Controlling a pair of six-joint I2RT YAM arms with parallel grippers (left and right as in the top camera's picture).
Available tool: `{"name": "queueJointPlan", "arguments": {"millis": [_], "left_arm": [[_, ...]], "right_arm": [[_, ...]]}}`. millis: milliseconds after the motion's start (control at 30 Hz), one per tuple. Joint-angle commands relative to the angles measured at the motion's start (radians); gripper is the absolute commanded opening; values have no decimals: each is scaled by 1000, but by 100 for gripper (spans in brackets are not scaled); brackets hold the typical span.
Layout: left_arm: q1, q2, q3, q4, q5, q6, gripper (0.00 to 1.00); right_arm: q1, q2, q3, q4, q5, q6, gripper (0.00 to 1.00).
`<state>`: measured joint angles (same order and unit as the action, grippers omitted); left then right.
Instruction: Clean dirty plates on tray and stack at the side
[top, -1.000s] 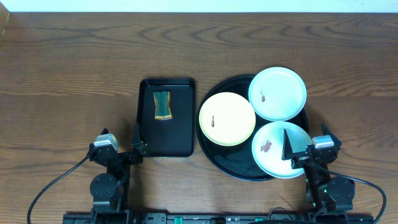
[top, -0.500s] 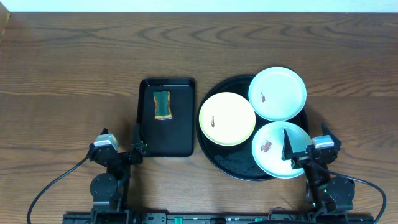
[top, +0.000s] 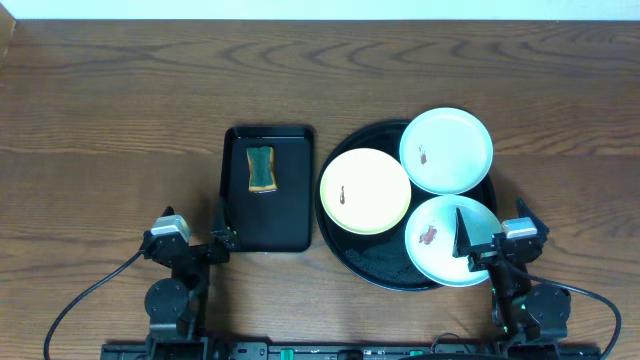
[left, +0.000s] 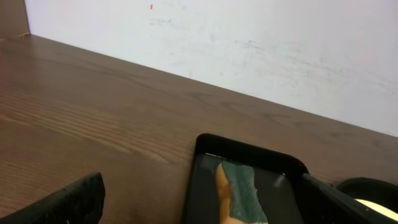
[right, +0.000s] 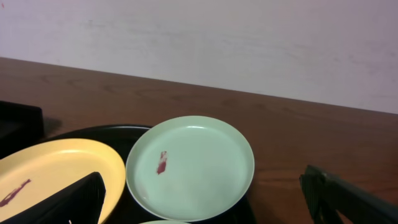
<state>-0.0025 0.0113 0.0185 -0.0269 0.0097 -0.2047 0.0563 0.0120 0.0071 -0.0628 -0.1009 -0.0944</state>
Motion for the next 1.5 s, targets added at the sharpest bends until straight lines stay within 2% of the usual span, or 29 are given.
{"name": "queueJointPlan", "arguments": {"millis": [0,100,233,400,533,667,767,867,967,1067,1100,1133,1167,1267,1333,1467], "left_arm": [[3,-7,-14,-45,-9,17,98],[3,-7,-14,-45,-10,17,98],[3,-7,-14,-45,-9,17,98],[3,-7,-13,-8,-33,8,98],[3,-3,80,-76,83,-22,98],[3,79,275,-235,103,-11,98],[3,234,486,-389,115,40,98],[3,450,736,-617,114,114,98],[3,716,1011,-872,121,141,98],[3,947,1229,-1045,166,141,98],[3,1011,1281,-1074,186,141,98],[3,1069,1321,-1093,203,140,98],[3,1129,1353,-1107,229,140,98],[3,1254,1373,-1110,297,141,98],[3,1319,1373,-1109,304,141,98],[3,1436,1373,-1120,317,134,99]], "right_arm": [[-6,-6,-2,0,-30,20,99],[-6,-6,1,15,-113,54,99],[-6,-6,52,-24,-187,173,99],[-6,32,249,-190,-184,195,99],[-6,189,455,-304,-185,195,99],[-6,472,723,-507,-190,169,99],[-6,726,946,-723,-196,145,99],[-6,967,1153,-927,-196,145,99],[-6,1168,1304,-1023,-220,150,99],[-6,1285,1366,-1079,-356,149,99],[-6,1321,1371,-1082,-429,149,99],[-5,1347,1370,-1084,-470,149,93],[-3,1372,1370,-1087,-484,150,79],[20,1435,1369,-1112,-468,150,63],[48,1460,1365,-1127,-427,156,59],[140,1479,1337,-1126,-196,257,62]]}}
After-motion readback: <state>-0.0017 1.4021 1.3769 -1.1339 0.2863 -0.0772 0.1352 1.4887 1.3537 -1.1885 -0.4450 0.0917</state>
